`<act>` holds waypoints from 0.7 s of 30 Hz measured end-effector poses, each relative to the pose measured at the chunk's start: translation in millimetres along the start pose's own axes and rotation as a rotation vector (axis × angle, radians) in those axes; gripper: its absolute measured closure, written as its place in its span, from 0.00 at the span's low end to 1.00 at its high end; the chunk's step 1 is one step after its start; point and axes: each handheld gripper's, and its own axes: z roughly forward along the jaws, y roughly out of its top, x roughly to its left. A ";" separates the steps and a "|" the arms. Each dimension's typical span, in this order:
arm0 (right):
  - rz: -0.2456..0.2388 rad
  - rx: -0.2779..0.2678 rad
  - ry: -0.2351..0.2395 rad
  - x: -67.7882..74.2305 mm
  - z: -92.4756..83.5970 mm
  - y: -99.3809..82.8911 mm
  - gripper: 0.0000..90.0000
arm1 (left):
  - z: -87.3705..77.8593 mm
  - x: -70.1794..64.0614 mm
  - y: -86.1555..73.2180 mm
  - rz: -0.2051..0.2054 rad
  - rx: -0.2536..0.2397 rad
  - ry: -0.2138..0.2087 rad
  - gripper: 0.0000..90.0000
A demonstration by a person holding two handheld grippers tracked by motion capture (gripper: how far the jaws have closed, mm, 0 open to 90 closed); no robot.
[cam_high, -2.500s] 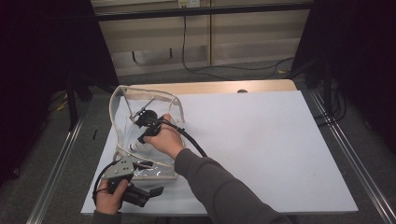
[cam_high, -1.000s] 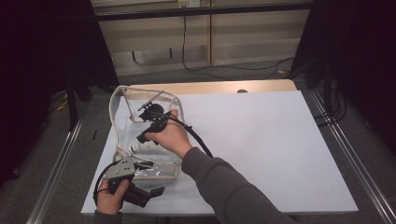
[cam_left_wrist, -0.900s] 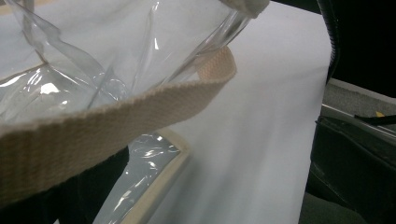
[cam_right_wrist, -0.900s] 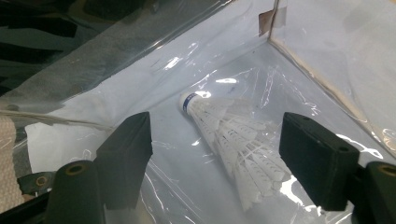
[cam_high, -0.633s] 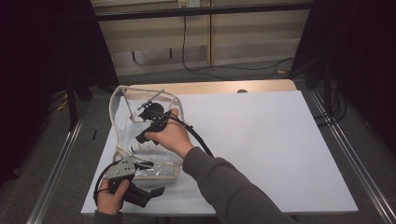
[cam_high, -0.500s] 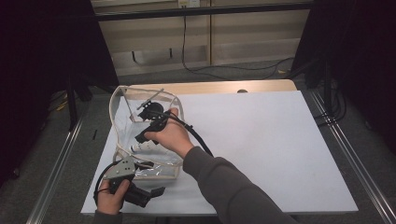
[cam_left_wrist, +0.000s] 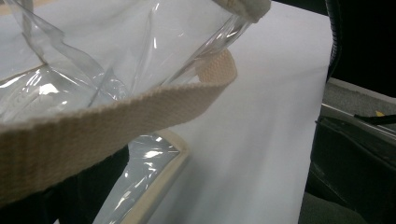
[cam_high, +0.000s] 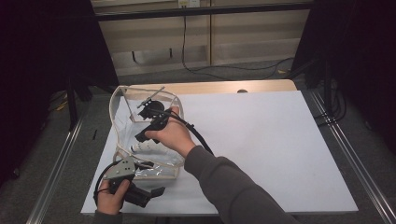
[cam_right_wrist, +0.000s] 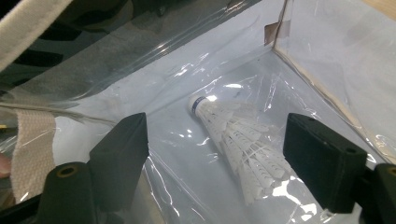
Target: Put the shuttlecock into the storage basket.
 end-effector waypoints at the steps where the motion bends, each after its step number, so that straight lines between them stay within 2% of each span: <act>1: 0.000 -0.001 0.002 0.0 -0.5 0.3 0.25 | -0.1 0.0 0.1 0.001 0.001 0.000 0.05; 21: -0.010 -0.027 0.004 1.0 -16.8 3.3 0.18 | 0.2 -1.3 0.4 0.000 -0.004 0.003 0.05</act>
